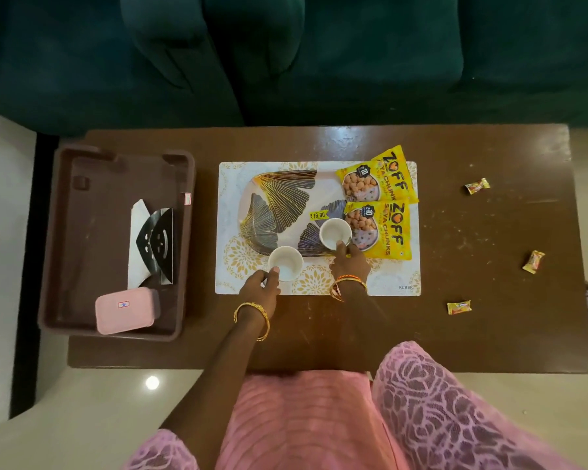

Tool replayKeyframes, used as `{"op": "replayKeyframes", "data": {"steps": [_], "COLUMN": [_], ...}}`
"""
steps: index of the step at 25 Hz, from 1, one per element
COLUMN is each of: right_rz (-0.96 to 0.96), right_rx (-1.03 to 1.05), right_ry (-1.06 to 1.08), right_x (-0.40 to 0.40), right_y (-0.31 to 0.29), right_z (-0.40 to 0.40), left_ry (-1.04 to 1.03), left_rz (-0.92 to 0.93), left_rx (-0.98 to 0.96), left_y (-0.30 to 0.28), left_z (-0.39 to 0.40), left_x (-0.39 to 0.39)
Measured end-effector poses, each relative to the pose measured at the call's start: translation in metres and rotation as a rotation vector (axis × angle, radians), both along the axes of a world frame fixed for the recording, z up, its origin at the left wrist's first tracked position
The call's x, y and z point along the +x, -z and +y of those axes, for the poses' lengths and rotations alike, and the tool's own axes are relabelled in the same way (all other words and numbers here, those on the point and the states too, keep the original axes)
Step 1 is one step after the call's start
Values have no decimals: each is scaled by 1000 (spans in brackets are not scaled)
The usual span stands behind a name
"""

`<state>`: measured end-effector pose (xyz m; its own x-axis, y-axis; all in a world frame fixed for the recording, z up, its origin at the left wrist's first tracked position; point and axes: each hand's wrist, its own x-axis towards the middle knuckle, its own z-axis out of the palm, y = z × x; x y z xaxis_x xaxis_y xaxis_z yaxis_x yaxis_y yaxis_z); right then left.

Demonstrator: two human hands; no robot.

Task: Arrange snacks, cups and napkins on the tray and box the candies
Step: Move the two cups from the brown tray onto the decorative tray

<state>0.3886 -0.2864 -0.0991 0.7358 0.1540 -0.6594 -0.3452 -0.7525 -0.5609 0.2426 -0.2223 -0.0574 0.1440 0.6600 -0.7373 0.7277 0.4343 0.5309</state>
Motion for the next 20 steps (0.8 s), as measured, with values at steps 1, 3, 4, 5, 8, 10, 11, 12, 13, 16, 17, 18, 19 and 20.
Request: {"op": "replayKeyframes", "data": {"steps": [1,3,4,5,8,10,11,12,13,16,17,18,19,20], "right_rz": [-13,-24,-27,-28,5,50,53,29,-40,-307,-296,-246,-196,-179], "right_rx": [-4,-9,-9,-8,-21,-37,-73,-141,-216,-88,37,126,164,161], "right_ry": [21,74,101,123,128,96,52,-8,-61,-155,-187,-228,-274,-326], "right_x": [0,0,1,3,8,10,10,11,12,15,16,17,19,22], "right_y": [0,0,0,0,-2,-6,-10,-14,-20,-41,-47,-52,-54,-53], "right_z": [-1,-2,-4,-5,-5,-6,-7,-8,-9,-5,1,9,17,26], "left_ry": [3,1,-1,-5,-4,28,56,95,147,342,399,439,465,487], "left_rz": [3,0,-3,-7,-19,-22,-23,-21,-22,-32,-38,-46,-56,-62], "left_rx": [-4,-13,-15,-15,-14,-20,-20,-12,5,98,132,160,179,197], "left_y": [1,2,3,3,5,6,6,5,5,5,6,7,9,10], "left_z": [-1,-3,-4,-5,-3,1,3,7,12,28,32,36,39,42], "left_x": [4,10,13,16,23,28,30,33,36,46,51,56,61,66]}}
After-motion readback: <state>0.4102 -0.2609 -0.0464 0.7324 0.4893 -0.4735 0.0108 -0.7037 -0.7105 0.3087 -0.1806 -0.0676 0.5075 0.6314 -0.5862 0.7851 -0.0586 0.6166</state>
